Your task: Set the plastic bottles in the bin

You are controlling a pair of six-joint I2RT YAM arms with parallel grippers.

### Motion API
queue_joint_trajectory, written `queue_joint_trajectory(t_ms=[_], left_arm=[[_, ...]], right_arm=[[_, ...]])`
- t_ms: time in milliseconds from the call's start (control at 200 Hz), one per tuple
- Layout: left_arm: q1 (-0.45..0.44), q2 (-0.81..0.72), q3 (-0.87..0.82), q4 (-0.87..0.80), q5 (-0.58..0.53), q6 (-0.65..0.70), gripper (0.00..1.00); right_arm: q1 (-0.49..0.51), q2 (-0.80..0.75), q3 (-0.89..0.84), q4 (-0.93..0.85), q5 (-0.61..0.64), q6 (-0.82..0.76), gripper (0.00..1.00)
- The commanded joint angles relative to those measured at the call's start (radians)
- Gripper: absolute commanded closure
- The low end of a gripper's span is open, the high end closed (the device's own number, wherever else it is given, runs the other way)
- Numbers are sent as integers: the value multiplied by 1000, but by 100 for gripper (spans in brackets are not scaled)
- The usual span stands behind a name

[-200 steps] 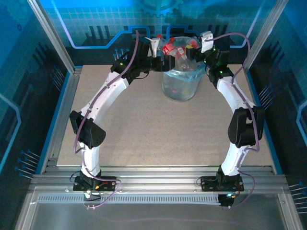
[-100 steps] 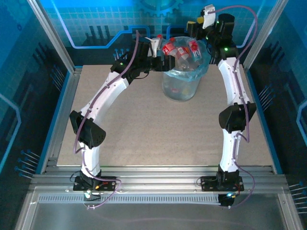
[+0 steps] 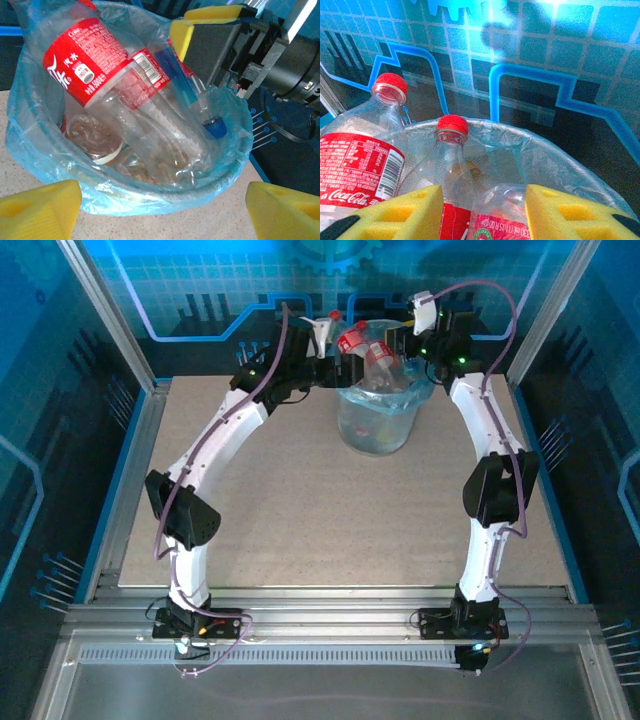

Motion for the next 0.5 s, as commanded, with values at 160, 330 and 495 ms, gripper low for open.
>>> queue_joint_trajectory(t_ms=[160, 330, 495], left_arm=[[31, 83, 65, 25, -32, -56, 15], [31, 81, 83, 35, -65, -63, 16], [32, -26, -17, 71, -135, -58, 16]], right_arm=[[2, 6, 39, -35, 3, 18, 31], [13, -41, 137, -130, 12, 45, 13], [22, -157, 127, -205, 54, 89, 7]])
